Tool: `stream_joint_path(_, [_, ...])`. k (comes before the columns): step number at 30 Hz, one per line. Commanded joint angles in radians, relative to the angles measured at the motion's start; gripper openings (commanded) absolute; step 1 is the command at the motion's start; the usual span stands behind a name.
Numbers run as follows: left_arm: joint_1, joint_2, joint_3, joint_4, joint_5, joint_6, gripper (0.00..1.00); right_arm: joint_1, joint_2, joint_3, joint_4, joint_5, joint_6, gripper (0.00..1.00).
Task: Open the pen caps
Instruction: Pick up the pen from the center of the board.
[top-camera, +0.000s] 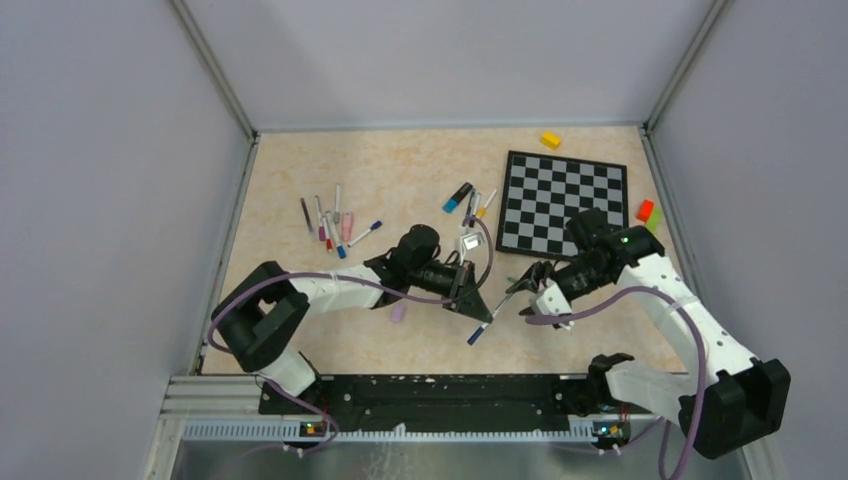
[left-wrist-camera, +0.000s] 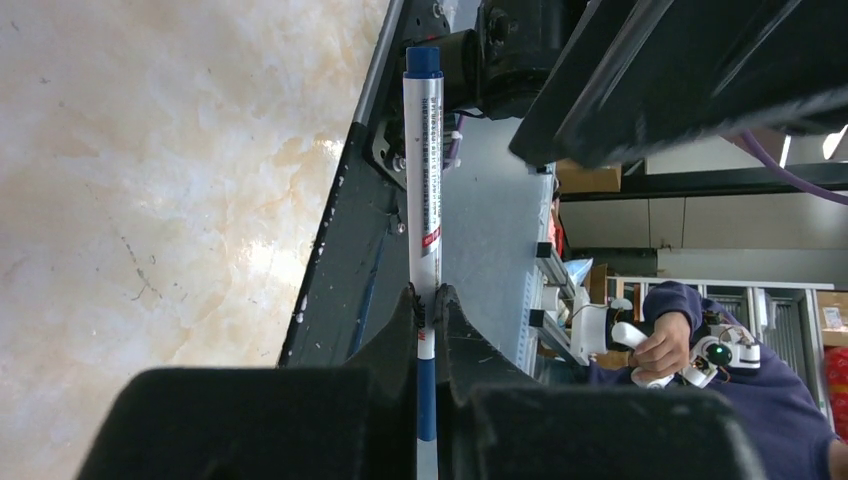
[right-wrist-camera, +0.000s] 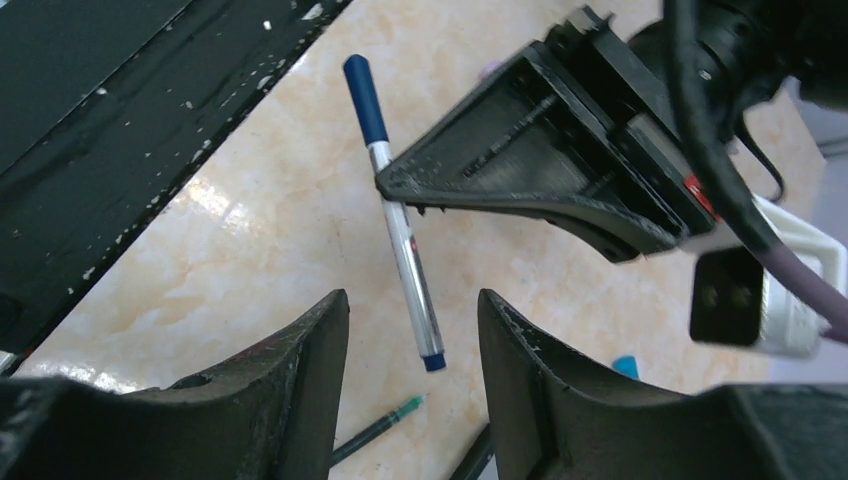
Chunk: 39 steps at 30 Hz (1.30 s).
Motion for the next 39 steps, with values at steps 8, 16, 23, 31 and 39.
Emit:
stream_joint_path(8, [-0.037,0.093,0.083,0.142,-0.009,-0.068,0.00,0.172,0.017,-0.087,0.197,0.235,0.106,0.35])
stream_joint_path(16, [-0.046,0.113,0.069,0.220,-0.008,-0.118,0.00,0.236,0.036,-0.132,0.262,0.296,0.138,0.24])
stream_joint_path(23, [-0.045,0.066,0.056,0.185,-0.059,-0.095,0.13,0.240,0.010,-0.142,0.253,0.282,0.174,0.00])
stream_joint_path(31, [-0.017,-0.232,-0.059,0.048,-0.303,0.088,0.64,0.137,-0.056,-0.230,0.233,0.114,0.230,0.00])
stream_joint_path(39, [-0.015,-0.720,-0.349,0.137,-0.686,0.166,0.99,-0.010,-0.124,-0.238,0.383,0.004,0.724,0.00])
